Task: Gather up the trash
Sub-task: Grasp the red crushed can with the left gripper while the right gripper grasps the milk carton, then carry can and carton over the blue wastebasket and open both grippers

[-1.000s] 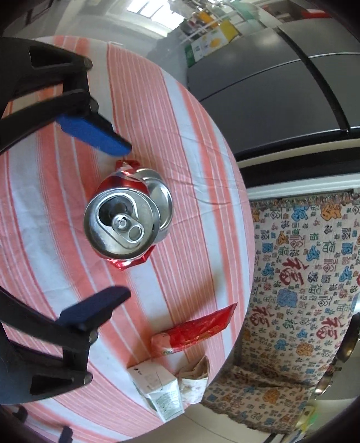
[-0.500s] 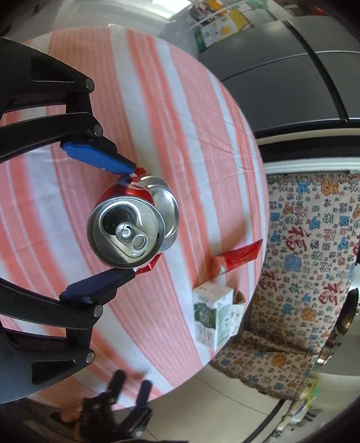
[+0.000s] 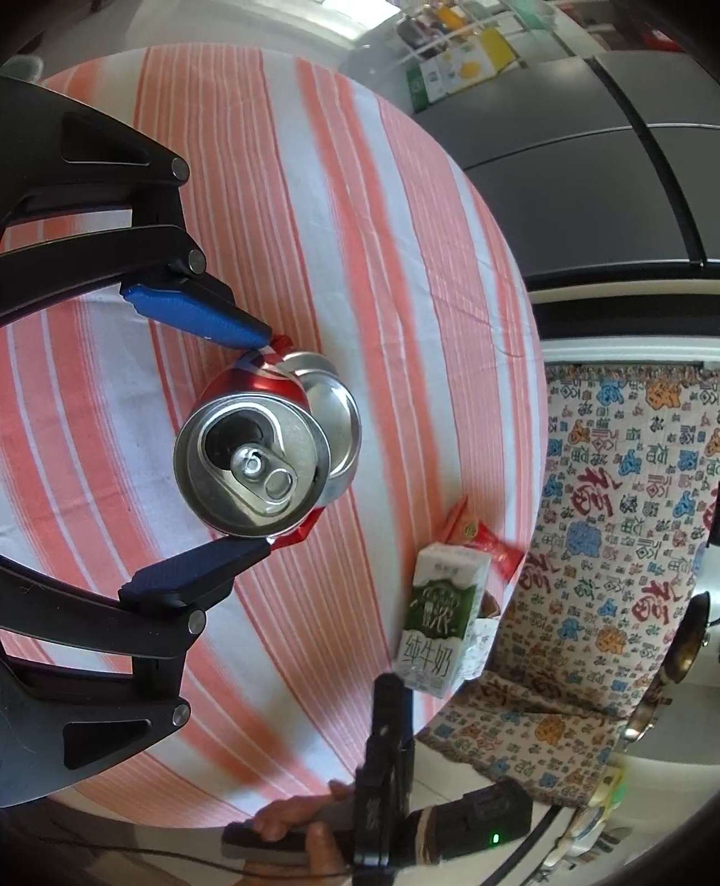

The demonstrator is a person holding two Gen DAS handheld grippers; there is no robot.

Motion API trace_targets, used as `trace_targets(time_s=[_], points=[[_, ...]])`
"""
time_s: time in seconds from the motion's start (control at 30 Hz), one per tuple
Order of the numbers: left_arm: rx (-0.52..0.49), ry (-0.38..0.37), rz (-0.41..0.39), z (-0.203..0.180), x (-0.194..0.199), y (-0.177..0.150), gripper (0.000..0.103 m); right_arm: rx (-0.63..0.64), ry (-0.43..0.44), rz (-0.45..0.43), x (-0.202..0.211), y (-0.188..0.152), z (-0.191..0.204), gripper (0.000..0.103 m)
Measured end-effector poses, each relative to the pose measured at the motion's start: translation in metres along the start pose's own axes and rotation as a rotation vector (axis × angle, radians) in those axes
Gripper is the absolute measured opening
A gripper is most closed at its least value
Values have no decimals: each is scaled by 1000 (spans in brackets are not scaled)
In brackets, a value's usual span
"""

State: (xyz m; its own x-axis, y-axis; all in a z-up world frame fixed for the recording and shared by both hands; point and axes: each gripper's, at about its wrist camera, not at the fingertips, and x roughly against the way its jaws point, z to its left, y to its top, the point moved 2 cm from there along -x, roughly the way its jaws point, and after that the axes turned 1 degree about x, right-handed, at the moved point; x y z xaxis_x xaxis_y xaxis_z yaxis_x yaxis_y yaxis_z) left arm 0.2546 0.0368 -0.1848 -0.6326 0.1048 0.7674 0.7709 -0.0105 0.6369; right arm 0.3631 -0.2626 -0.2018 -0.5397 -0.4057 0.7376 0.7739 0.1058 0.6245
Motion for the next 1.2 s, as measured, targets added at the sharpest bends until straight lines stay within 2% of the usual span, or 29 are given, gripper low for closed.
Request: trace_targets(time_s=[0.07, 0.1, 0.13, 0.17, 0.27, 0.3, 0.37, 0.47, 0.57, 0.73, 0.77, 0.8, 0.83, 0.87, 0.97, 1.0, 1.1, 1.17, 1.2], points=[[18, 3, 1, 6, 2, 1, 70, 27, 228, 26, 10, -9, 30, 73], [28, 7, 2, 10, 3, 1, 70, 64, 312, 44, 19, -14, 47, 72], [37, 9, 2, 13, 4, 2, 70, 116, 326, 45, 28, -18, 60, 72], [44, 8, 2, 15, 4, 3, 70, 172, 275, 33, 36, -20, 69, 72], [52, 6, 2, 17, 5, 4, 70, 298, -4, 4, 44, -16, 78, 73], [51, 5, 3, 17, 5, 4, 70, 332, -48, 6, 42, -12, 78, 73], [46, 8, 5, 16, 5, 2, 70, 326, -39, 46, 30, -1, 78, 73], [44, 17, 5, 18, 6, 1, 70, 345, 32, 108, 12, 5, 92, 73], [61, 12, 3, 24, 10, 0, 70, 343, 21, 96, 5, 8, 101, 73], [69, 7, 1, 26, 12, -1, 70, 317, -65, 160, -27, 11, 101, 73], [68, 6, 0, 25, 12, -1, 70, 296, -63, 178, -30, 10, 100, 72], [68, 4, 0, 25, 13, -2, 70, 262, -64, 195, -32, 8, 99, 59], [70, 1, 2, 23, 13, -3, 70, 233, -76, 201, -32, 6, 98, 51], [72, -3, 5, 23, 13, -4, 70, 201, -106, 188, -28, 3, 97, 51], [72, -25, 20, 19, 12, -7, 70, 37, -270, 172, -3, -20, 88, 51], [66, -31, 25, 16, 12, -8, 70, -20, -276, 181, 6, -32, 87, 51], [51, -55, 35, 8, 13, -10, 70, -98, -213, 216, 23, -61, 89, 53], [47, -66, 41, 3, 14, -10, 70, -137, -170, 244, 26, -62, 85, 57], [42, -63, 43, 0, 14, -11, 70, -135, -168, 246, 27, -57, 84, 62]])
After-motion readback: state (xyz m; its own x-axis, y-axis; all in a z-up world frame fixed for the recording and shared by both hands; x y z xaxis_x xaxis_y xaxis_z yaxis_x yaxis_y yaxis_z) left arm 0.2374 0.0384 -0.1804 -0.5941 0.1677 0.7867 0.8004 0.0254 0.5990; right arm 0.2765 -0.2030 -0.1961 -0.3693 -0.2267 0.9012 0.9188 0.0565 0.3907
